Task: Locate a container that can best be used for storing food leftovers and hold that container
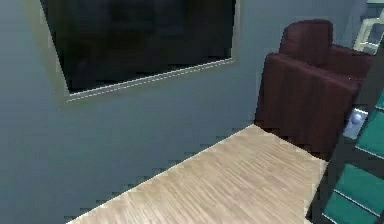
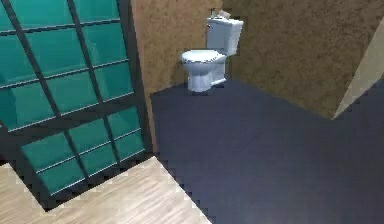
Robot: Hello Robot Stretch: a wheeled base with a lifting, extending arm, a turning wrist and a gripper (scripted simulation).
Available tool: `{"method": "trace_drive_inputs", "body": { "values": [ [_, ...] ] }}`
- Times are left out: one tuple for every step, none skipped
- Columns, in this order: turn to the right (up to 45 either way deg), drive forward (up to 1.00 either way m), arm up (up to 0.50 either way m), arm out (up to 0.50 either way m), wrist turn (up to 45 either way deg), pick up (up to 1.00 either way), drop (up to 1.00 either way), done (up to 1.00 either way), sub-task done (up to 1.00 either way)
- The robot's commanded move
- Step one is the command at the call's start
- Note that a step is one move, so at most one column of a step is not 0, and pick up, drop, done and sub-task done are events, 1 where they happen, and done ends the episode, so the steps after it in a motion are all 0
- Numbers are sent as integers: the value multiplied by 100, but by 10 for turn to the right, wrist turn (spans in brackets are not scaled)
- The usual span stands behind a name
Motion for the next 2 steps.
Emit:
{"method": "trace_drive_inputs", "body": {
  "values": [
    [-390, 0, 0, 0, 0, 0, 0, 0, 0],
    [0, 40, 0, 0, 0, 0, 0, 0, 0]
  ]
}}
